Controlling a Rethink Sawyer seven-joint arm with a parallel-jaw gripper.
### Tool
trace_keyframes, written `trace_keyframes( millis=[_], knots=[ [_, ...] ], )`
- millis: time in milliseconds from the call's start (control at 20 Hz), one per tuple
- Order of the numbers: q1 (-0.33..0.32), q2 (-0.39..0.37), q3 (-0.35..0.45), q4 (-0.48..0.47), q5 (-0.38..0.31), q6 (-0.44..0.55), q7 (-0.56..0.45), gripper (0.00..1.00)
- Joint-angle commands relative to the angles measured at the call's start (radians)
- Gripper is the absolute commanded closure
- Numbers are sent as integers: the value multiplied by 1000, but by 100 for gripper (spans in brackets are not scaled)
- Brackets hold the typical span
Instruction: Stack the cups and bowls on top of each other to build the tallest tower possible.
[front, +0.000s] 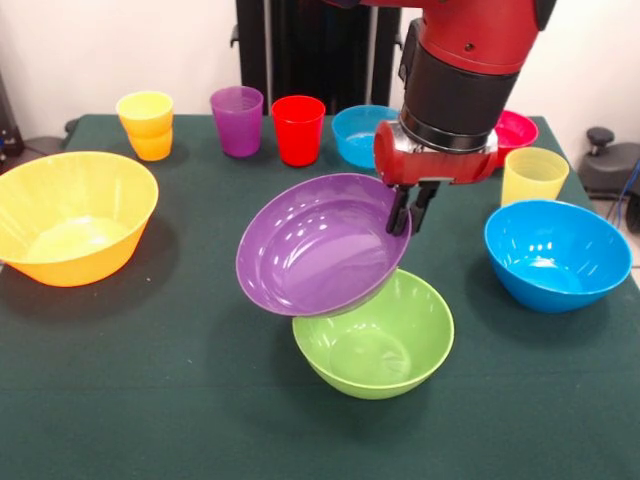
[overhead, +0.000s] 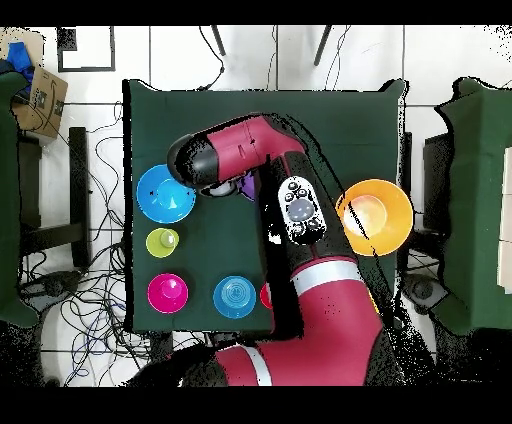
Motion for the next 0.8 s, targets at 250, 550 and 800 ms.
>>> trace_keyframes(
  millis=[250, 550, 800],
  knots=[
    [26, 37, -20, 20, -13, -41, 15, 100],
    [40, 53, -16, -52, -6, -2, 9, 100],
    [36, 62, 0, -141, 18, 83, -37, 100]
  ],
)
